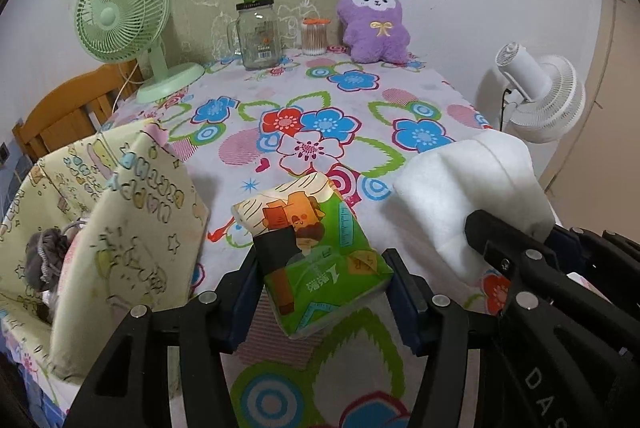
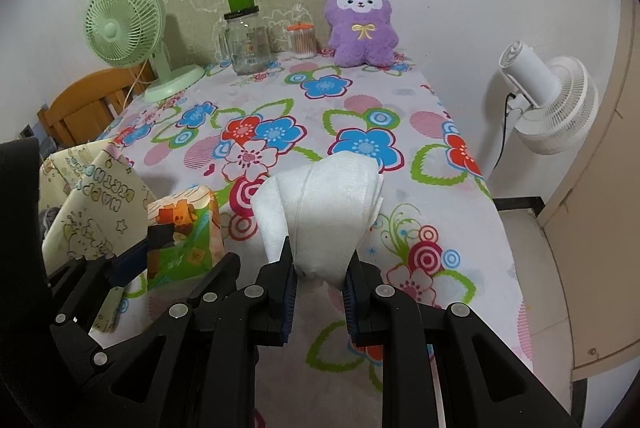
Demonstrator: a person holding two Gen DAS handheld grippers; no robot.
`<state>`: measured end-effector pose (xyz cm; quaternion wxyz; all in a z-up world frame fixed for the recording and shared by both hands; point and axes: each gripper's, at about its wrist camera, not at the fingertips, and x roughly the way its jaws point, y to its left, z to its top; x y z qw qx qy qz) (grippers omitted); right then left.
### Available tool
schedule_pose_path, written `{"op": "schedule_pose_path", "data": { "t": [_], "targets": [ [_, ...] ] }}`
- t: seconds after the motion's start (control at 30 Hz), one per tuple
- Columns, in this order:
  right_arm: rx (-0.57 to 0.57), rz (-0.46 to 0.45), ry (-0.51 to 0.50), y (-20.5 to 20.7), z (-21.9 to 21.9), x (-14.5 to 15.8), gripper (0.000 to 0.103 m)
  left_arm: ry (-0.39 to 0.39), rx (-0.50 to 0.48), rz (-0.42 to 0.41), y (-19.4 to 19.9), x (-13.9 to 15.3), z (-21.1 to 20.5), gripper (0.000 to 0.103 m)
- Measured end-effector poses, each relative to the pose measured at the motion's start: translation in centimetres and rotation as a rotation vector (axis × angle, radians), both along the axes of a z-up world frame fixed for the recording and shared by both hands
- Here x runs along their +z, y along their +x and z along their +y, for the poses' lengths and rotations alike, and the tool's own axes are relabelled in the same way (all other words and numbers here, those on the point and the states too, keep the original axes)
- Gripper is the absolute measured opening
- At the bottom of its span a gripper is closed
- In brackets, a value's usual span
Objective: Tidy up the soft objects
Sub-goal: 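Lift and carry the tissue box and white pad with both tools over the fabric box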
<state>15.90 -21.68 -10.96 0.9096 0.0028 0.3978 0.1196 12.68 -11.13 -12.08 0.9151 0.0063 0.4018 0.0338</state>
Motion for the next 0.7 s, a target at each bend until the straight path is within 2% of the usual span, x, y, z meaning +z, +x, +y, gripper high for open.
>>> {"op": "schedule_pose_path", "data": {
  "t": [0.33,0.7],
  "targets": [
    [-0.046,-0.05,-0.009,-3.0,0.1,2.6,0.023,0.009,-0.044,-0.057,-2.9,3.0,0.2,0.06],
    [-0.045,-0.117,0.004,-6.2,1.2,6.2,0.023,0.001,-0.084,-0.104,-5.7,6.5,1.3,0.06]
  ]
}}
